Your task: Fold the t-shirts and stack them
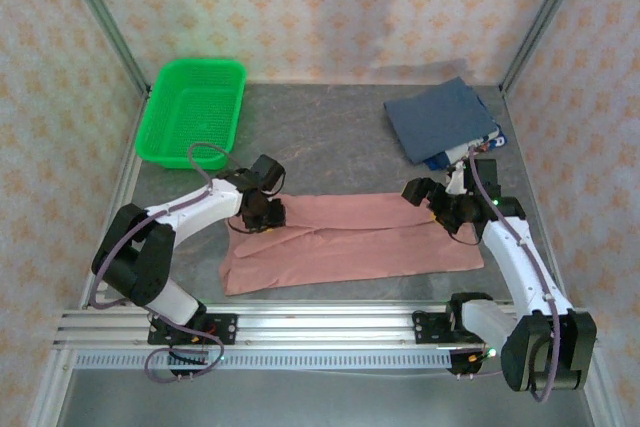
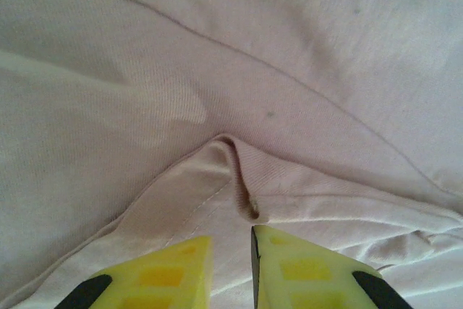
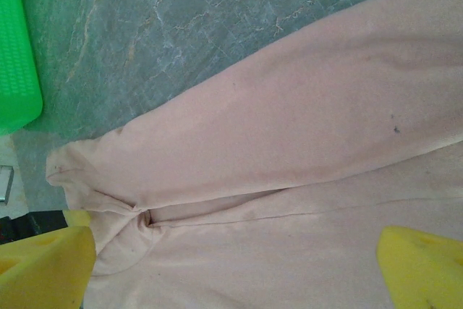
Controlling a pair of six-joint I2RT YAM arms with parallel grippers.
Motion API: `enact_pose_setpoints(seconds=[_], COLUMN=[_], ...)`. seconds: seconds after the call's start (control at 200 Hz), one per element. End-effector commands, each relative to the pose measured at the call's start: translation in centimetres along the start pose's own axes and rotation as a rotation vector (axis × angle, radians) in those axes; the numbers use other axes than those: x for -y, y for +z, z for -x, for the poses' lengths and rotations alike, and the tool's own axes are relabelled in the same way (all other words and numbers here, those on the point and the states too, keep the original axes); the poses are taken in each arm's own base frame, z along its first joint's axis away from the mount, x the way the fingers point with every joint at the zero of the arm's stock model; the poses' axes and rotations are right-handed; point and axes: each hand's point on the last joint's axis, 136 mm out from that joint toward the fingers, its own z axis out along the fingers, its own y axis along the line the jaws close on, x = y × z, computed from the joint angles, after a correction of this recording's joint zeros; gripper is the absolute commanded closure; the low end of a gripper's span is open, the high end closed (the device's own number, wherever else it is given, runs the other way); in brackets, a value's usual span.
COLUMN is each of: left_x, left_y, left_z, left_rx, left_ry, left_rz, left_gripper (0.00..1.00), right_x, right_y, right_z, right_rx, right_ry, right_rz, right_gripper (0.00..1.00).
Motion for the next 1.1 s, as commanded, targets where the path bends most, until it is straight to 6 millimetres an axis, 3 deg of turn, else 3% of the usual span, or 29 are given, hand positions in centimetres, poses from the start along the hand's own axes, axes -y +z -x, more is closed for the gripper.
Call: enact_pose_setpoints(seconds=[0.0, 0.19, 0.495, 0.706, 0.936, 1.096], left_x=[-0.1, 1.4, 0.5, 1.7, 1.1, 1.8], left_y=[0.1, -0.5, -1.1, -1.5, 0.1, 0.4], left_z=[1.1, 1.6, 0.7, 1.7, 1.7, 2.6], left_rx=[0.051, 0.071, 0.086, 0.106, 0.070, 0.085], left_ry=[-0.041, -0.077, -0.181, -0.209, -0.222, -0.229], left_rz=[0.027, -0.045, -0.060, -0.097, -0.036, -0.046], left_gripper=[0.79, 0.78, 0.55, 0.54, 0.60, 0.62], right_x=[0.3, 0.3, 0.2, 0.2, 0.3, 0.4], right_y=[0.3, 0.2, 0.0, 0.1, 0.0, 0.0], right_z=[-0.1, -0.3, -0.3, -0.4, -0.6, -0.8], right_rx=[0.001, -0.003, -0.003, -0.007, -0.005, -0.009], right_ry=[-0.004, -0.007, -0.015, -0.017, -0.017, -0.014], right_rz=[-0.004, -0.003, -0.005, -0.004, -0.005, -0.005], right_gripper=[0.01, 0.01, 0.01, 0.01, 0.01, 0.00])
